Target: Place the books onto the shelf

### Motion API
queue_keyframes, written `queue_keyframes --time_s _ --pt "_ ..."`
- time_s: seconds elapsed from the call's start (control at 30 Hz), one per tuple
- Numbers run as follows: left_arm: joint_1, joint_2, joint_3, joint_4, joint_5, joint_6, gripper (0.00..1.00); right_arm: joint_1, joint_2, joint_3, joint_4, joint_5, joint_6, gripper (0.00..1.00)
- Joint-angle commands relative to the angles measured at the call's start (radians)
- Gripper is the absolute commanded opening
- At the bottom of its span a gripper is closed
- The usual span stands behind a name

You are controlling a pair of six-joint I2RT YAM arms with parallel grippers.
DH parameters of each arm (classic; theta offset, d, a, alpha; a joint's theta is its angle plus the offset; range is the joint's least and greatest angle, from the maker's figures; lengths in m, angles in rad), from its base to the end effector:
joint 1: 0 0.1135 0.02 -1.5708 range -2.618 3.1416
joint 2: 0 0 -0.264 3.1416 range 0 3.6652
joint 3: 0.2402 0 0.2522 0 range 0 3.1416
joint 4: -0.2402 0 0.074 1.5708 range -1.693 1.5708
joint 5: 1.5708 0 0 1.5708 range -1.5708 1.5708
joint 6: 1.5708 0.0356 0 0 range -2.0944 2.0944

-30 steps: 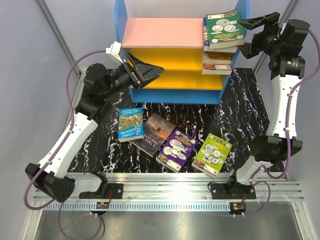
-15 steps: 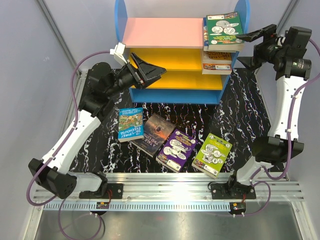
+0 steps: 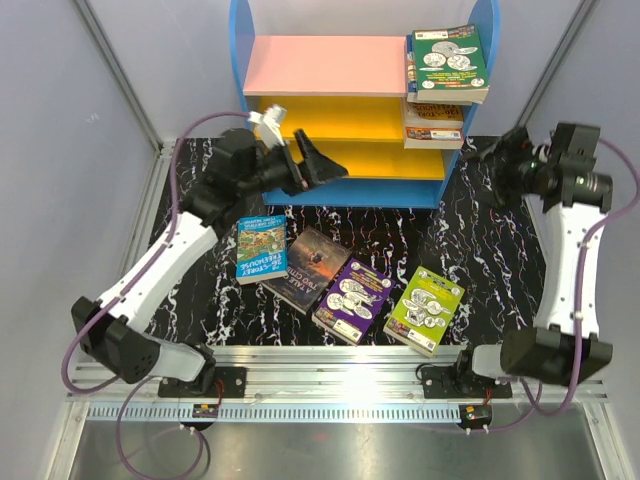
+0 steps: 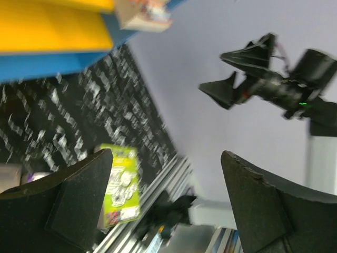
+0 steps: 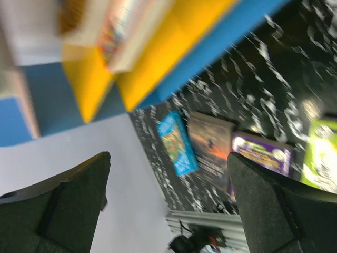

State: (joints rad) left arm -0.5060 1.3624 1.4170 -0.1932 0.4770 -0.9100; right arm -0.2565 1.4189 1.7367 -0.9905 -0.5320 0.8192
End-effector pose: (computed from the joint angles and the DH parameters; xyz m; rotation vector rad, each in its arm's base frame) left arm 0.2644 -0.1652 0.4305 0.0125 1.9235 -1.4125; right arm 0.2714 -0.0525 0.4428 0.9054 2.0985 0.8963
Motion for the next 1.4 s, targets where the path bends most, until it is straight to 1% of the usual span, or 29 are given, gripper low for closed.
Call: queue_keyframes --time_s 0.0,0.03,0.1,0.13,0.27,0.3,0.37,0.4,0.53,0.7,0.77,0.93,1.0,1.13,1.17,1.23,1.3,1.33,1.37 --pt "-0.098 0.064 0.031 -0.167 -0.050 0.225 0.91 -0.003 -0.157 -0.219 -0.039 0.063 -0.098 1.00" --pt "-0.144 0.087 0.039 -0.185 -0.054 0.246 0.91 -0.003 -0.179 -0.341 -0.042 0.075 -0.104 1.00" --pt "-0.181 0.168 0.040 -0.213 -0.032 0.281 0.93 -0.003 -0.218 -0.455 -0.046 0.092 -0.118 0.99" --pt "-0.210 0.197 0.043 -0.219 -0.022 0.286 0.93 -0.003 -0.221 -0.559 -0.045 0.107 -0.133 1.00" --pt "-0.281 0.355 0.072 -0.247 0.018 0.344 0.96 -0.004 -0.174 -0.758 -0.028 0.109 -0.135 1.00" --pt "-0.308 0.424 0.103 -0.273 0.037 0.358 0.96 -0.004 -0.158 -0.805 -0.016 0.119 -0.134 1.00" --pt "-0.341 0.499 0.141 -0.310 0.052 0.407 0.96 -0.004 -0.127 -0.836 -0.007 0.144 -0.141 1.00" --pt "-0.373 0.573 0.184 -0.345 0.075 0.421 0.96 -0.004 -0.120 -0.853 -0.002 0.177 -0.143 1.00" --pt "-0.440 0.699 0.269 -0.426 0.095 0.470 0.96 -0.004 -0.081 -0.867 0.004 0.269 -0.158 1.00" --pt "-0.473 0.744 0.283 -0.407 0.149 0.457 0.97 -0.009 -0.057 -0.908 0.032 0.351 -0.153 1.00" --pt "-0.489 0.770 0.295 -0.422 0.144 0.462 0.98 -0.010 -0.064 -0.925 0.039 0.365 -0.153 1.00" --pt "-0.517 0.848 0.339 -0.471 0.107 0.450 0.97 -0.012 -0.043 -0.950 0.059 0.359 -0.127 1.00" --pt "-0.531 0.872 0.350 -0.477 0.091 0.447 0.97 -0.012 -0.034 -0.991 0.100 0.333 -0.111 1.00" --pt "-0.562 0.941 0.433 -0.557 0.002 0.459 0.96 -0.012 -0.031 -1.042 0.167 0.293 -0.084 1.00" --pt "-0.571 0.955 0.463 -0.593 -0.030 0.458 0.95 -0.012 -0.034 -1.045 0.173 0.291 -0.080 1.00" --pt "-0.574 0.986 0.474 -0.607 -0.044 0.451 0.92 -0.012 -0.034 -1.048 0.187 0.279 -0.081 1.00" --pt "-0.577 0.989 0.461 -0.595 -0.041 0.444 0.85 -0.012 -0.037 -1.054 0.200 0.264 -0.080 1.00" --pt "-0.577 0.983 0.455 -0.576 -0.029 0.439 0.78 -0.012 -0.038 -1.060 0.208 0.257 -0.077 1.00" --pt "-0.577 0.980 0.453 -0.568 -0.025 0.439 0.67 -0.010 -0.038 -1.068 0.217 0.251 -0.072 1.00"
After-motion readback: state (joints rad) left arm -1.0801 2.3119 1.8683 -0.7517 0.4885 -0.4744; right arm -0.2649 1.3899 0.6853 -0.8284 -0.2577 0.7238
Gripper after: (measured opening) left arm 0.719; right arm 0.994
